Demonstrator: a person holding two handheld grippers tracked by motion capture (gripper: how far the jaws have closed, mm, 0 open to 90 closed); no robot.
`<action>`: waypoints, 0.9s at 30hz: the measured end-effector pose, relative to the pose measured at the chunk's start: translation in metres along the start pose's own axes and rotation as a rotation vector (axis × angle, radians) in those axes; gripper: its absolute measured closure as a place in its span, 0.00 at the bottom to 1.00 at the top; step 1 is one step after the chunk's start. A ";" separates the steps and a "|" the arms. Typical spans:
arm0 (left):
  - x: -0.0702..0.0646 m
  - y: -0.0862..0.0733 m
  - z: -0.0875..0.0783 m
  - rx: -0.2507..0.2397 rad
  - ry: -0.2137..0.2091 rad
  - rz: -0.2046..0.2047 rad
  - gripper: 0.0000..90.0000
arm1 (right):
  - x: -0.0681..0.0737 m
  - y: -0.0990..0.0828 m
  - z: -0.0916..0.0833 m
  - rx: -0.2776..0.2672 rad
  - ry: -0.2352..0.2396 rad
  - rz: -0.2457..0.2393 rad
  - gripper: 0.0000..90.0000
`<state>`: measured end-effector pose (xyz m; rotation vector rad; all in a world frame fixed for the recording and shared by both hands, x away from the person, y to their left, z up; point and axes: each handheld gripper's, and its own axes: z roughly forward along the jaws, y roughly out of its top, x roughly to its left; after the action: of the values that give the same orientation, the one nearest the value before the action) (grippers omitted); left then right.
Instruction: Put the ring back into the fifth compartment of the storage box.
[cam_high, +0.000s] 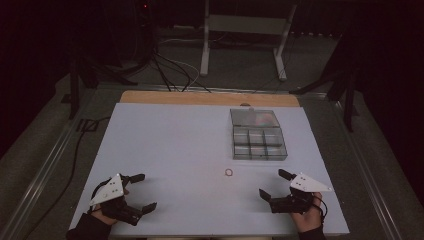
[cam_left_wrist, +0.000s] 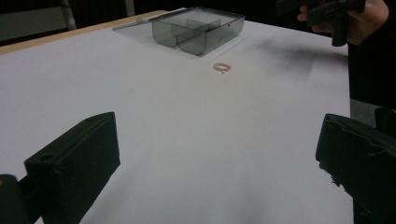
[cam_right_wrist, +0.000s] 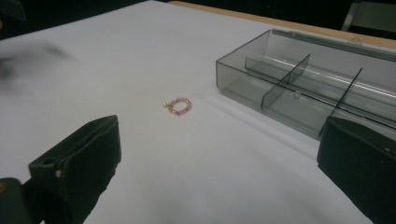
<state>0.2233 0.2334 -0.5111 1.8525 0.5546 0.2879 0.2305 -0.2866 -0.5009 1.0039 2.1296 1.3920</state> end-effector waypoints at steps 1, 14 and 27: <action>0.000 0.000 0.000 0.002 0.002 0.000 0.01 | 0.000 0.000 0.000 0.000 0.000 0.000 0.00; 0.000 -0.002 0.002 0.006 0.013 0.015 0.01 | -0.003 -0.001 0.001 0.019 -0.025 0.003 0.00; -0.003 -0.001 0.003 0.007 -0.006 0.030 0.01 | -0.007 -0.001 0.002 0.019 -0.029 0.031 0.00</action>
<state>0.2222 0.2295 -0.5128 1.8690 0.5248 0.3009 0.2357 -0.2907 -0.5029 1.0622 2.1183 1.3655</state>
